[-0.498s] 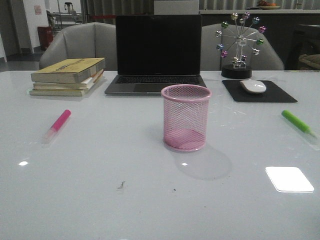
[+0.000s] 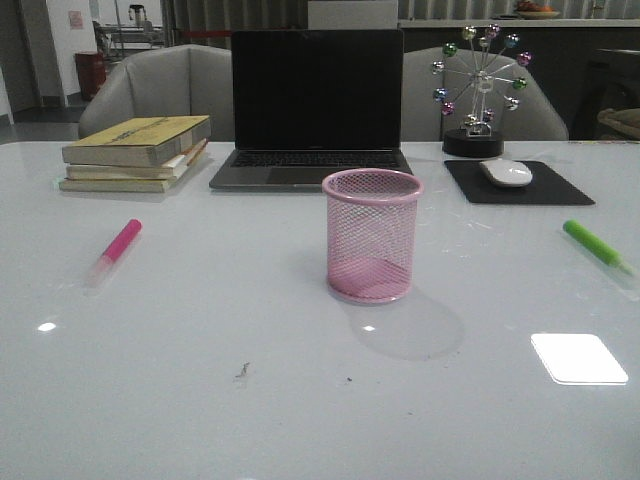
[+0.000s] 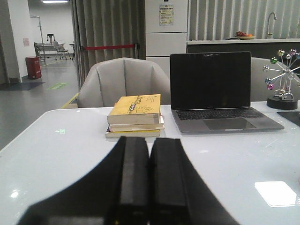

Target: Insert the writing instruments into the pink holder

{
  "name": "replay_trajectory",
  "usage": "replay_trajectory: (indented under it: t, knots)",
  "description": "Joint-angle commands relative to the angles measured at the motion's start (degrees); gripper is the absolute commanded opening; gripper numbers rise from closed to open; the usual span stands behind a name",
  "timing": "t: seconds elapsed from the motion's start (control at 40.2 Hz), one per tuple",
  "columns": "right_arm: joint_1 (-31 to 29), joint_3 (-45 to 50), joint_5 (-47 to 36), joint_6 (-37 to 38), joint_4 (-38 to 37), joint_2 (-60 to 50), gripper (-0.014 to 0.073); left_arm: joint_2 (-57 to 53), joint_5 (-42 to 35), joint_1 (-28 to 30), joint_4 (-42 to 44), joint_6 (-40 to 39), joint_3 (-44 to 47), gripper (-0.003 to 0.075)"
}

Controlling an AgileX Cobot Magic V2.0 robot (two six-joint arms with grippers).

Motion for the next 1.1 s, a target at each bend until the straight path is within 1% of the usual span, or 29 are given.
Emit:
replay_trajectory:
  t: [0.0,0.249,0.398,0.473,0.647,0.747,0.871,0.921,0.971,1.071]
  knots:
    - [0.0,-0.3,-5.1,0.2,-0.2,-1.1,0.0109,0.2,-5.2,0.1,-0.1,-0.6,0.2,0.0091]
    - [0.0,-0.3,-5.2,0.2,-0.2,-1.1,0.0109,0.2,-5.3,0.1,-0.1,-0.6,0.2,0.0091]
    - [0.0,-0.3,-7.5,0.2,-0.2,-1.1,0.0109,0.2,-5.7,0.1,-0.1,-0.6,0.2,0.0091]
    - [0.0,-0.3,-10.7,0.2,-0.2,-1.1,0.0109,0.2,-5.8,0.1,-0.1,-0.6,0.2,0.0091]
    - [0.0,-0.3,-21.7,0.2,-0.2,-1.1,0.0109,0.2,-6.8,0.1,-0.9,-0.6,0.2,0.0091]
    - [0.0,-0.3,-24.2,1.6,1.1,-1.1,0.0109,0.2,-8.0,0.1,-3.3,-0.6,0.2,0.0091]
    - [0.0,-0.8,-21.7,7.6,3.9,-1.1,0.0109,0.2,-8.2,0.1,-7.7,-0.6,-0.4,0.0091]
    - [0.0,-2.3,-18.6,8.6,3.9,-1.1,0.0109,0.2,-8.0,0.1,-8.6,-0.6,-1.1,0.0091]
    - [0.0,-4.7,-12.9,8.8,4.0,-1.1,0.0109,0.2,-7.2,0.1,-9.9,-0.6,-2.2,0.0091]
    - [0.0,-10.8,-4.5,8.8,4.6,-0.7,0.0109,0.2,-3.3,0.1,-10.7,-0.6,-6.5,0.0091]
